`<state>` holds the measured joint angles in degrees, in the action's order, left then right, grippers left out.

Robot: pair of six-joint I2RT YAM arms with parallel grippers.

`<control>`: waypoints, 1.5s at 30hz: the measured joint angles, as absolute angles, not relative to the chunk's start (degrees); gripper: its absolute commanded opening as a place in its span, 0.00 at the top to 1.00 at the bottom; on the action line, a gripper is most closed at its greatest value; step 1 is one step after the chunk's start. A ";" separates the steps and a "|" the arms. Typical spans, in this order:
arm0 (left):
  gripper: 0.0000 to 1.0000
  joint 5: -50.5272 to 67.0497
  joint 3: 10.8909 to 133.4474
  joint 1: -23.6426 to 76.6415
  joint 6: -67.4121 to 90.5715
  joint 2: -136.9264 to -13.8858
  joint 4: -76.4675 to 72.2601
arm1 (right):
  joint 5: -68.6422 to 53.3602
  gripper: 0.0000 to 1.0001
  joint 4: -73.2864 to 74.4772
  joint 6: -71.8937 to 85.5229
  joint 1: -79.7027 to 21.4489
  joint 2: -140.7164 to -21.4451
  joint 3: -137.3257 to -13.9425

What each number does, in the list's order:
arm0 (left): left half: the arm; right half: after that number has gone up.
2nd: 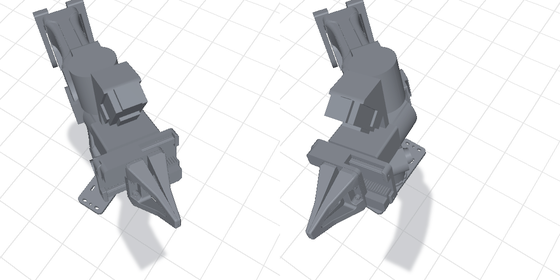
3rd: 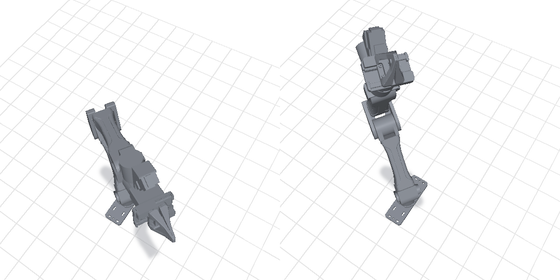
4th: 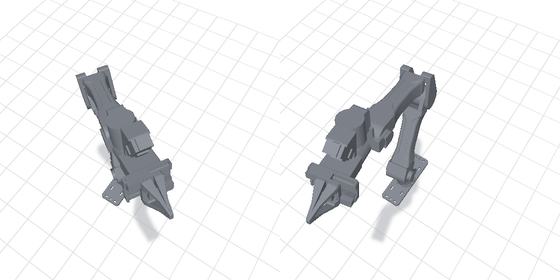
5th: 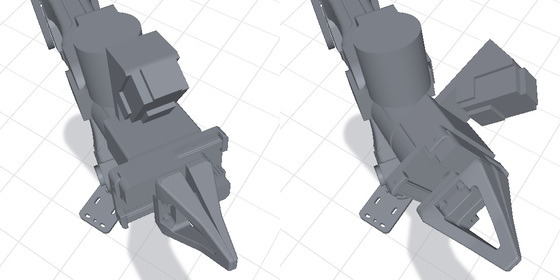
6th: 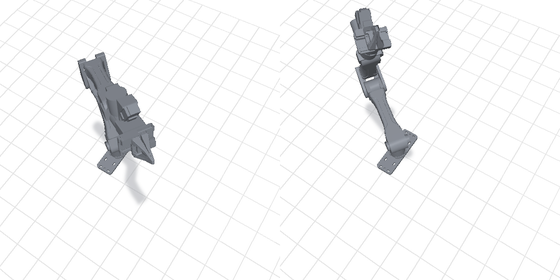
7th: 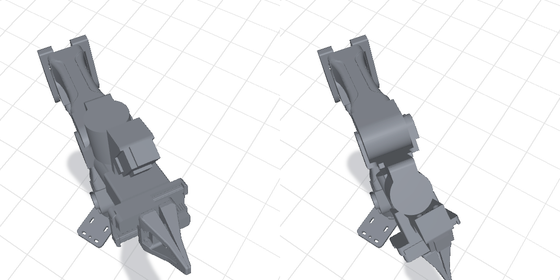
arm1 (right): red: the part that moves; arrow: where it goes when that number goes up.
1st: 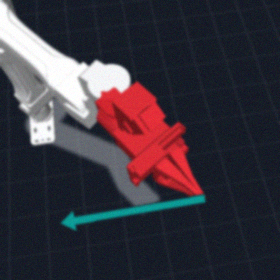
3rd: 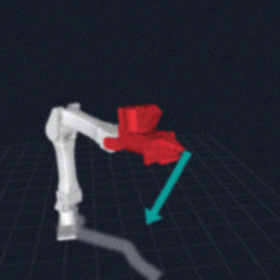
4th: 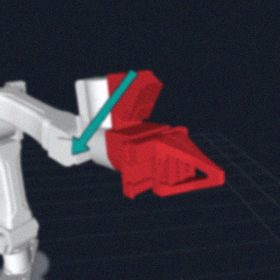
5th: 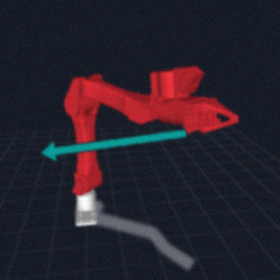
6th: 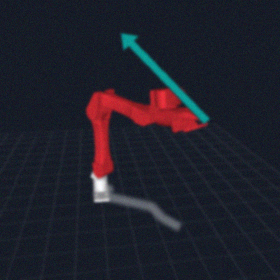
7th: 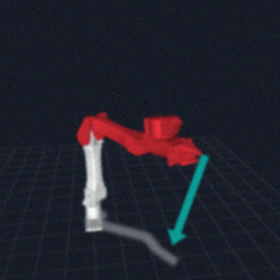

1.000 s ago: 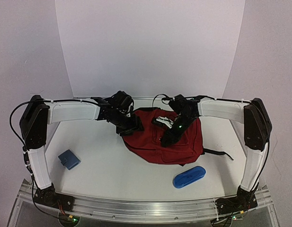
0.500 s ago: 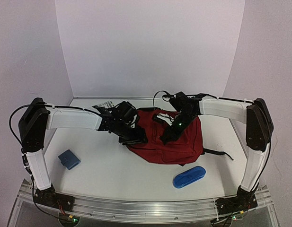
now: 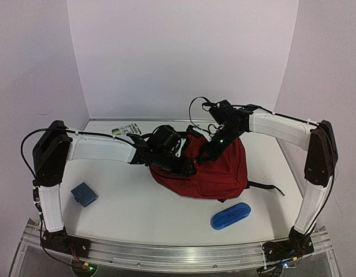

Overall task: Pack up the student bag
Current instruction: Unzip the student bag at the center of the board.

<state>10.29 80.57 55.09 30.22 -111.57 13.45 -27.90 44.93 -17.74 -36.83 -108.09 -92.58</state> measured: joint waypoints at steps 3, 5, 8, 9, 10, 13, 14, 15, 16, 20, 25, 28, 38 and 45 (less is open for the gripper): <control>0.49 9.64 82.57 55.40 29.08 -112.71 13.44 | -27.92 1.00 45.08 -17.48 -36.76 -108.09 -92.58; 0.62 8.74 82.91 55.49 28.75 -113.24 13.49 | -27.94 1.00 45.08 -17.38 -36.65 -108.09 -92.58; 0.77 7.68 83.24 55.47 28.55 -114.05 13.74 | -27.96 1.00 45.10 -17.20 -36.42 -108.09 -92.58; 0.82 7.46 83.24 55.44 28.91 -114.19 13.96 | -28.01 1.00 45.12 -17.12 -36.27 -108.09 -92.58; 0.86 7.34 83.24 55.44 28.83 -114.21 14.03 | -28.09 1.00 45.18 -17.05 -36.04 -108.09 -92.61; 0.99 7.08 82.96 55.46 29.53 -114.10 13.72 | -28.20 1.00 45.94 -17.03 -34.78 -108.17 -93.32; 1.00 7.05 82.57 55.46 30.10 -113.96 13.39 | -28.23 1.00 46.28 -17.06 -34.07 -108.24 -93.87; 1.00 6.88 81.55 55.49 30.41 -113.43 12.72 | -28.30 1.00 46.58 -17.09 -33.41 -108.48 -94.55; 1.00 6.74 80.53 55.54 30.76 -112.77 12.16 | -28.43 1.00 46.85 -17.18 -32.75 -108.83 -95.33; 1.00 5.97 77.79 55.87 31.95 -109.70 11.85 | -29.44 1.00 47.73 -17.65 -30.18 -112.03 -99.74; 0.81 5.26 75.13 56.39 32.45 -106.78 16.27 | -31.14 1.00 48.20 -17.97 -27.80 -115.28 -103.53; 0.54 4.18 76.05 57.26 31.24 -106.66 18.51 | -32.99 1.00 48.67 -17.91 -27.53 -115.67 -103.50; 0.41 -0.13 91.87 59.94 26.32 -111.24 22.53 | -37.86 1.00 49.29 -17.89 -28.68 -115.70 -100.96; 0.57 -6.17 98.83 59.41 24.24 -119.03 24.43 | -38.90 1.00 49.82 -17.89 -29.28 -115.68 -99.94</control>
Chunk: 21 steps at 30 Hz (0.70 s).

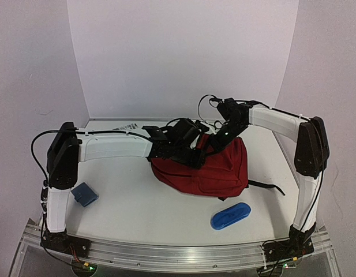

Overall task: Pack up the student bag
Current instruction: Unzip the student bag at the center of the board.

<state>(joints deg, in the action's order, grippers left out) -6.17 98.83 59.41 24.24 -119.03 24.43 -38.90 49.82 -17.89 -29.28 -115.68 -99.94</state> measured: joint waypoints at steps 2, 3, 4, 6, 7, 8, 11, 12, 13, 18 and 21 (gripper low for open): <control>0.74 -6.95 99.09 59.16 23.96 -120.40 24.87 | -39.02 1.00 49.88 -17.87 -29.28 -115.68 -99.94; 0.83 -7.59 99.11 58.95 23.97 -121.06 25.57 | -39.09 1.00 49.90 -17.87 -29.28 -115.68 -99.94; 0.90 -8.00 99.11 58.75 24.15 -121.44 26.17 | -39.11 1.00 49.97 -17.87 -29.28 -115.68 -99.94; 0.99 -8.45 99.11 58.39 24.82 -121.69 26.89 | -39.08 1.00 50.13 -17.89 -29.28 -115.68 -99.96; 1.00 -8.59 99.11 58.25 25.15 -121.70 27.03 | -38.91 1.00 50.18 -17.90 -29.28 -115.68 -99.99; 1.00 -8.67 98.90 58.19 25.66 -121.58 26.87 | -38.63 1.00 50.28 -17.91 -29.23 -115.68 -100.12; 1.00 -8.13 95.51 58.22 27.70 -119.85 24.26 | -37.94 1.00 50.89 -17.91 -28.91 -116.25 -102.17; 1.00 -7.84 93.96 58.27 28.35 -118.95 23.23 | -37.75 1.00 51.12 -17.89 -28.70 -116.90 -103.67; 1.00 -7.61 92.08 58.31 29.04 -117.64 22.30 | -37.46 1.00 51.27 -17.86 -28.39 -117.85 -105.39; 1.00 -7.16 85.49 58.96 31.61 -112.28 21.12 | -34.98 1.00 52.14 -17.67 -25.74 -124.35 -115.63; 1.00 -7.18 83.77 59.58 32.65 -111.11 21.88 | -32.45 1.00 52.27 -17.72 -23.87 -128.85 -121.56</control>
